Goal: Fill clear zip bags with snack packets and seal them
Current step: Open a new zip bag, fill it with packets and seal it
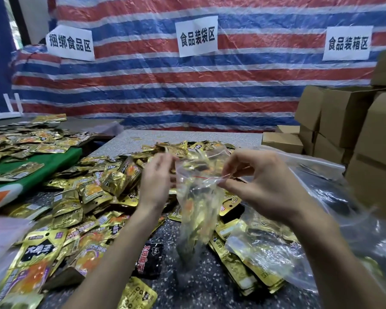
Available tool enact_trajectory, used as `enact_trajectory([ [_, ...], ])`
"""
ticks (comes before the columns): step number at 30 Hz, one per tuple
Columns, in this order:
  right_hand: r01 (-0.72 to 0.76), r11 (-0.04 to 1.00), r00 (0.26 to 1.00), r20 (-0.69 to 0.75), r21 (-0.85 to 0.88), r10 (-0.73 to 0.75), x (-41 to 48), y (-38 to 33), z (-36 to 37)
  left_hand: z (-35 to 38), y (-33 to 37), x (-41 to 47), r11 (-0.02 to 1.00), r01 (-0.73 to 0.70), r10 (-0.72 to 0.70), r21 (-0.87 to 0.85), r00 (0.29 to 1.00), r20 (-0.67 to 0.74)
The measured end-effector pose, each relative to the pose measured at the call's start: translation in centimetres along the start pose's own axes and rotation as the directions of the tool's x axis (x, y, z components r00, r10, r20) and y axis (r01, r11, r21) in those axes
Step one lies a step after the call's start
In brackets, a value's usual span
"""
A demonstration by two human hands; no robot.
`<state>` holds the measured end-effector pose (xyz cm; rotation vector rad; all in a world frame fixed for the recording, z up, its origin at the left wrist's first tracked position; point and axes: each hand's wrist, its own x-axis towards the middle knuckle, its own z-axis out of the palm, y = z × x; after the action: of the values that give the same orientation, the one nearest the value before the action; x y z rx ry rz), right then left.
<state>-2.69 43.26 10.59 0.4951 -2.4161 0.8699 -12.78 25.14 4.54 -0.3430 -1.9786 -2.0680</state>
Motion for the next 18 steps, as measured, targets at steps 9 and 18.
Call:
enact_trajectory([
  [9,-0.023,1.0,0.998,0.065,0.018,0.022,-0.1,0.1,-0.5,1.5,-14.1,0.9,0.629,-0.365,-0.128,0.687,0.823,0.554],
  [18,-0.002,0.999,0.997,0.082,0.053,-0.003,-0.2,-0.3,-0.5,2.2,-14.4,0.5,0.486,-0.478,-0.09,0.732,0.806,0.586],
])
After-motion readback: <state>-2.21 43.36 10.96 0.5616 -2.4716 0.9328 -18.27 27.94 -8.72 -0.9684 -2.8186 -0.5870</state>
